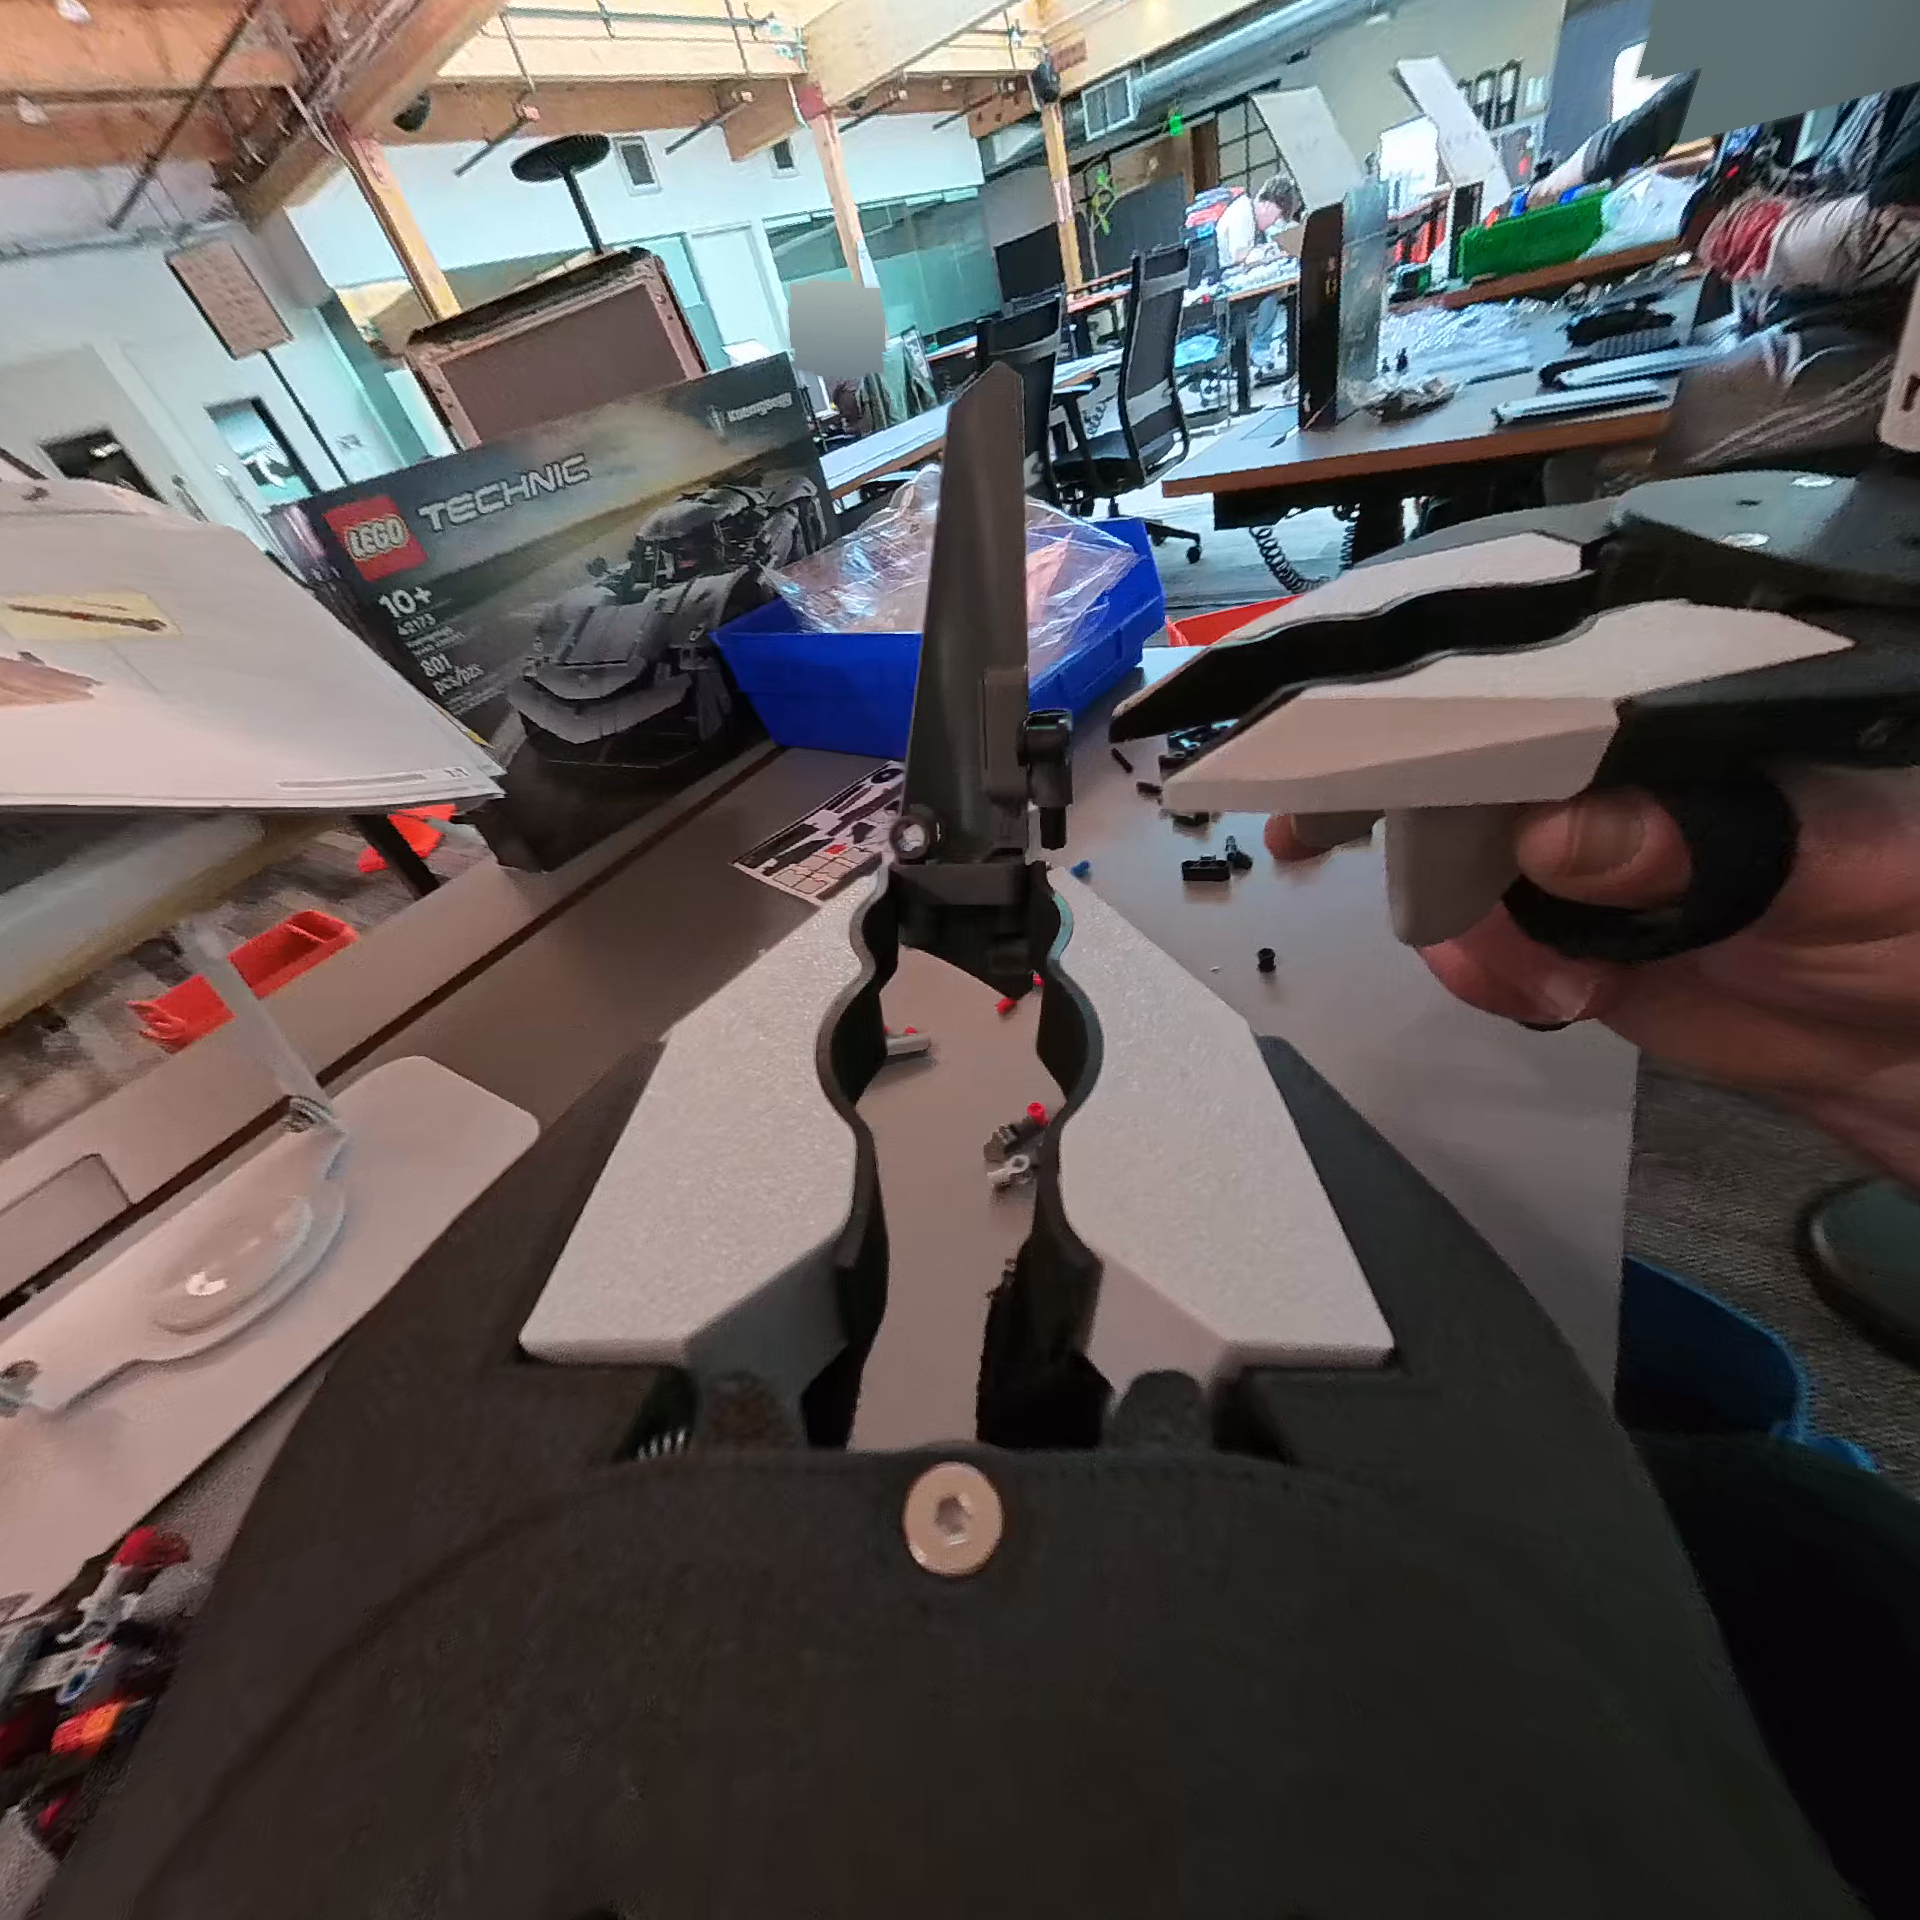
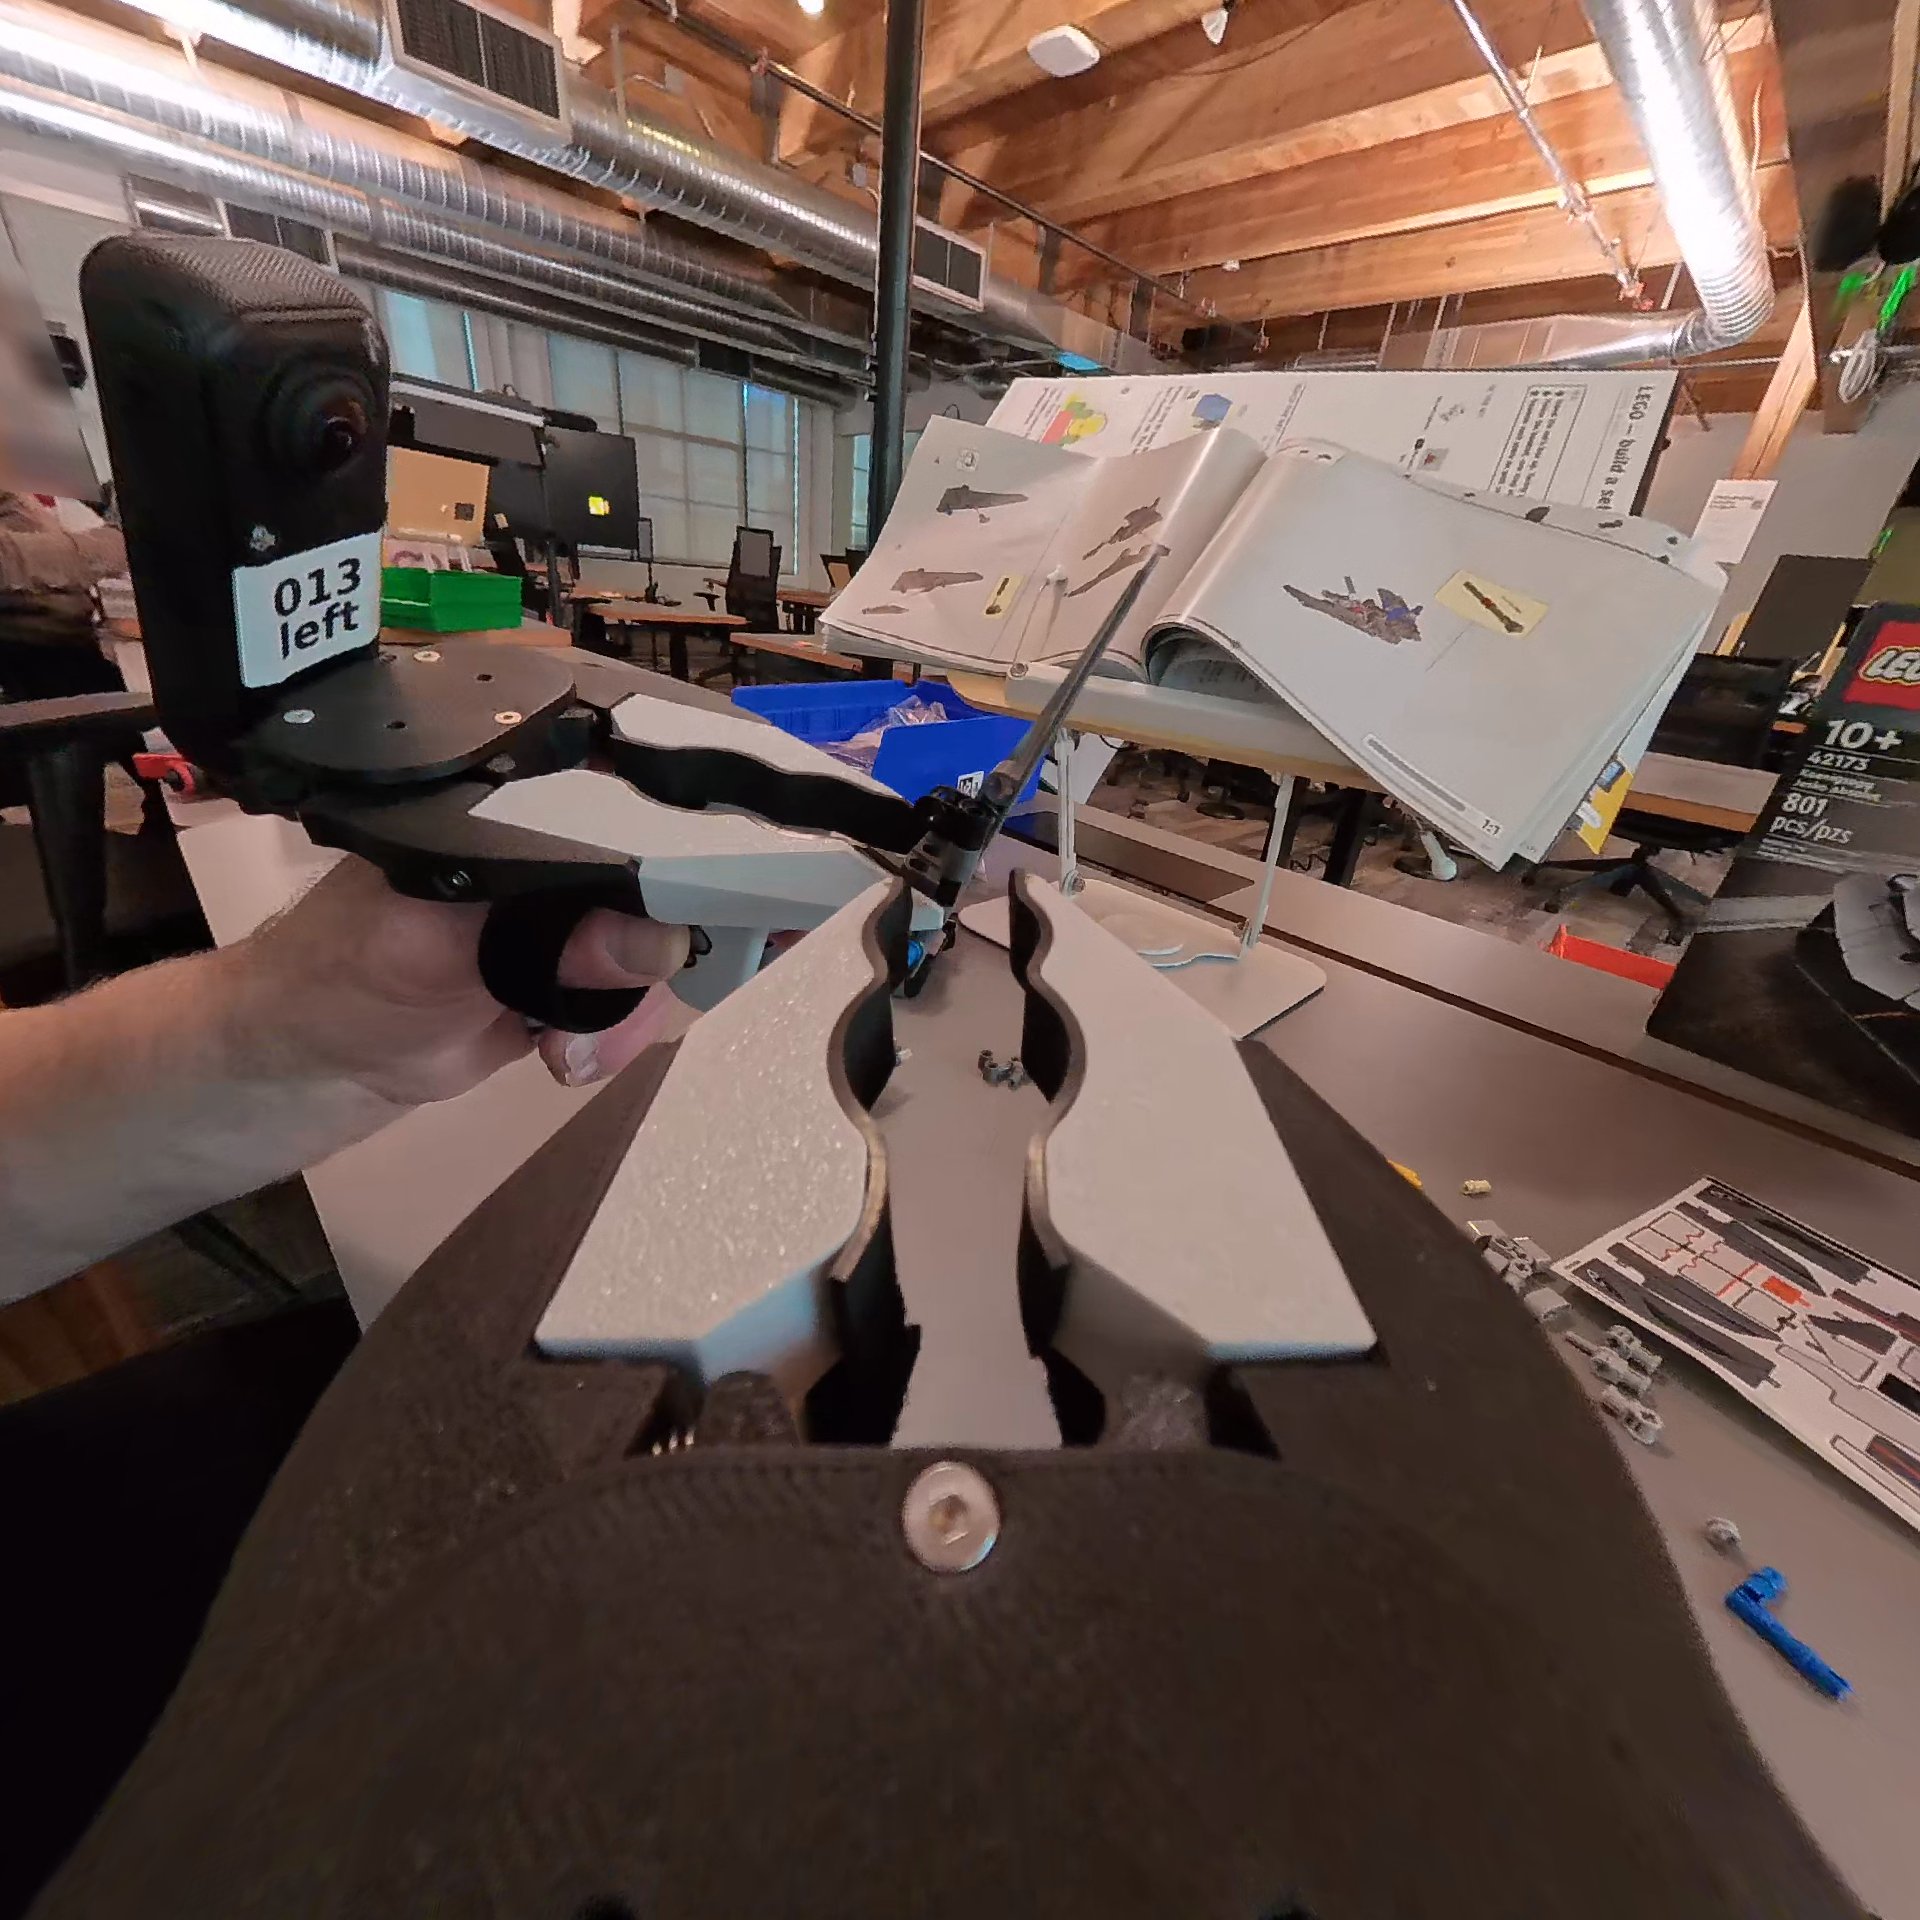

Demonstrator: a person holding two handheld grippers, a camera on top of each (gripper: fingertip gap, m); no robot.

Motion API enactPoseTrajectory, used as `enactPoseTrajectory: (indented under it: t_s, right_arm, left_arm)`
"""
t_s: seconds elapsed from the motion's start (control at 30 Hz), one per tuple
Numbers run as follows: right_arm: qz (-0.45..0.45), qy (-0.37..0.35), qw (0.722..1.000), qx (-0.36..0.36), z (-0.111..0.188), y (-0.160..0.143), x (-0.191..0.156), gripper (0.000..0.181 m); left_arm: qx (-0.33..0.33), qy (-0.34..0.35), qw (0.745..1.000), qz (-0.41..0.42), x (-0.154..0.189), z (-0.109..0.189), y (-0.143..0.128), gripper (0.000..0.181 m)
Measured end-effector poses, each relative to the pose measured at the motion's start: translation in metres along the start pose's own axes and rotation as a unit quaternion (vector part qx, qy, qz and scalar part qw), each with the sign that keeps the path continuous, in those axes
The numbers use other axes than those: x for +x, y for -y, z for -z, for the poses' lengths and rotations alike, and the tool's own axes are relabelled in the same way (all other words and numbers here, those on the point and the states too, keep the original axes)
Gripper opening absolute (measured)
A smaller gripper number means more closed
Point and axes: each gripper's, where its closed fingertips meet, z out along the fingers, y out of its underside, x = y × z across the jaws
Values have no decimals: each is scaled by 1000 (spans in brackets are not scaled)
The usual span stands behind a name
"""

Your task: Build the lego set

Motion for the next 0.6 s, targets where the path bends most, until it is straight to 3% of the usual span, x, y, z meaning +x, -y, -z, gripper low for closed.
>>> enactPoseTrajectory:
  t_s: [0.6]
  right_arm:
    - [9,-18,1000,-10,-11,-4,2,6]
  left_arm:
    - [-5,-3,1000,-2,6,-3,0,21]
